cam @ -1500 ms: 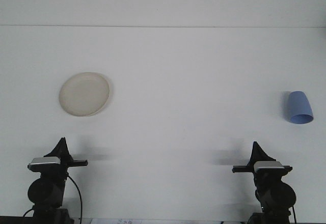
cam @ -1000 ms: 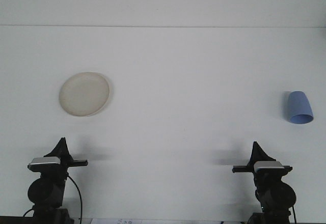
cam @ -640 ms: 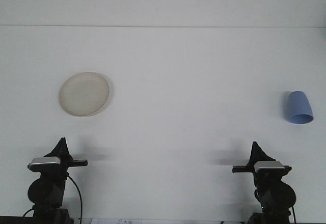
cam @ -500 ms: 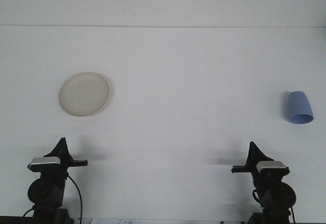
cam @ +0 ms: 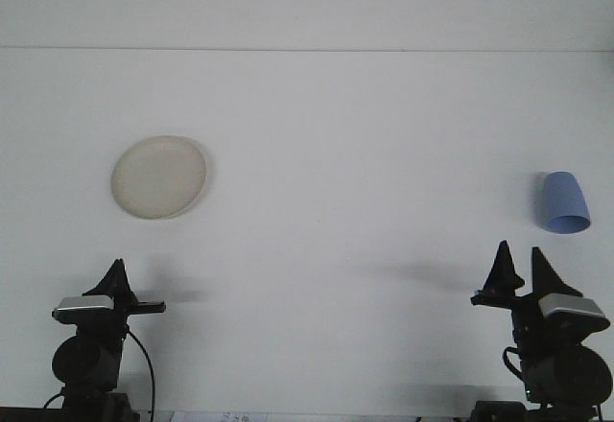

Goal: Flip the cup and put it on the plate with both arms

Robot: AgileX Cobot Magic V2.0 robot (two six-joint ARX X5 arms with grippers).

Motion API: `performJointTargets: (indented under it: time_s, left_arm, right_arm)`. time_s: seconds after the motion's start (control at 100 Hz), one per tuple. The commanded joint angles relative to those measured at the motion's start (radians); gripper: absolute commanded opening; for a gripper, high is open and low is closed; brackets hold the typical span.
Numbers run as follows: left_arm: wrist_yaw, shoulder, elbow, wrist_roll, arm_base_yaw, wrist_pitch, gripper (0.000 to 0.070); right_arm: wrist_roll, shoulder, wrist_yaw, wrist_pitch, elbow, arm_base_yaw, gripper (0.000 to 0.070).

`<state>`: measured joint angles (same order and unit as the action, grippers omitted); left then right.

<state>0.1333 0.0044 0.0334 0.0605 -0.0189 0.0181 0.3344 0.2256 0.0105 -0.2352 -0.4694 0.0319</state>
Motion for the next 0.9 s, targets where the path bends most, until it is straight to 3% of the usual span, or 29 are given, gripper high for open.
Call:
performJointTargets:
  time_s: [0.0,0.16,0.31,0.41,0.56,0.89]
  left_arm:
    - [0.001,-0.001,-0.019,-0.001,0.001,0.011,0.0016]
    - [0.001,-0.001,-0.019,-0.001,0.001,0.011,0.0015]
    - [0.001,-0.002,-0.019,-0.001,0.001,0.011,0.0015]
    - [0.001,-0.001,-0.019,-0.001,0.001,0.011,0.0015]
    - [0.001,-0.001,-0.019,-0.001,0.001,0.011,0.0015]
    - [0.001,-0.001,-0.019,-0.001,0.001,0.011,0.0016]
  right_arm:
    - [-0.133,0.077,-0.024,-0.063,-0.08,0.0,0.0525]
    - [-0.325,0.242,-0.175,-0.151,-0.213,0.003,0.0524]
    - [-0.389,0.407,-0.251,-0.155,-0.234,0.066,0.0524]
    - [-0.39,0.536,-0.232,-0.134,-0.234,0.161,0.0524]
    - [-0.396,0.698,-0.134,-0.077,-0.233,0.306,0.0524]
    - [-0.527,0.941,-0.001,0.084,-0.231,0.559,0.0518]
